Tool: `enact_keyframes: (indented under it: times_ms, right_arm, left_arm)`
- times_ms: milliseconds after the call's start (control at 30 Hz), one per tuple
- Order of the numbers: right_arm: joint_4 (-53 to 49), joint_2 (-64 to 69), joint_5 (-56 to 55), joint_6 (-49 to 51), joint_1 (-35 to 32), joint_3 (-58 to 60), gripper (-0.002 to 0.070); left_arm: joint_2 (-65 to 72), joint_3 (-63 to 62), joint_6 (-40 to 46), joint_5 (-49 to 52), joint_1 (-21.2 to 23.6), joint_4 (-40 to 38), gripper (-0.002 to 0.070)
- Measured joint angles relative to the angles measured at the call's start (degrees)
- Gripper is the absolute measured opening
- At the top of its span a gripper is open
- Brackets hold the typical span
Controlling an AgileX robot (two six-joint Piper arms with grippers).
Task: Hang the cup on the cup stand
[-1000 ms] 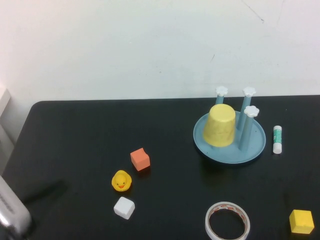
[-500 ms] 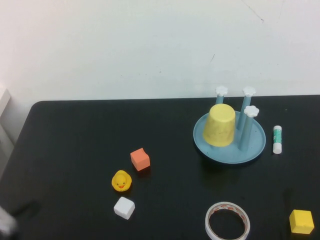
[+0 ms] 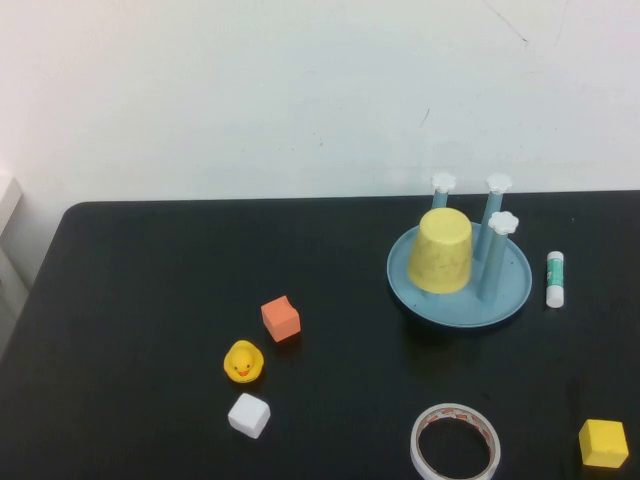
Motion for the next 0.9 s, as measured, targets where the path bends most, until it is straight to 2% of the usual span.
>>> enact_keyframes:
  times_ms: [133, 267, 367, 533, 700, 767, 900]
  right_arm:
    - [0.0, 0.0, 0.0, 0.0, 0.0, 0.0, -0.0001]
    - [0.0, 0.0, 0.0, 0.0, 0.0, 0.0, -0.0001]
    - [0.0, 0.0, 0.0, 0.0, 0.0, 0.0, -0.0001]
    - [0.0, 0.0, 0.0, 0.0, 0.0, 0.0, -0.0001]
    - [0.0, 0.0, 0.0, 0.0, 0.0, 0.0, -0.0001]
    - [0.0, 0.0, 0.0, 0.0, 0.0, 0.0, -0.0001]
    - [0.0, 0.0, 0.0, 0.0, 0.0, 0.0, -0.0001]
  left_arm:
    - [-3.1, 2.8, -5.2, -2.2, 3.5, 0.6, 0.0]
    - [-3.4, 2.8, -4.8, -2.2, 3.9, 1.0, 0.0]
    - [-3.4, 2.8, 4.1, -2.2, 3.9, -4.8, -0.0001]
    - [-4.1, 2.8, 26.1, 0.2, 3.9, -22.8, 0.0]
    - [-4.2, 2.8, 32.1, 8.9, 3.9, -29.6, 0.0]
    - [-4.2, 2.8, 32.8, 12.6, 3.9, -30.4, 0.0]
    - [-4.2, 2.6, 34.3, 13.4, 3.9, -30.7, 0.0]
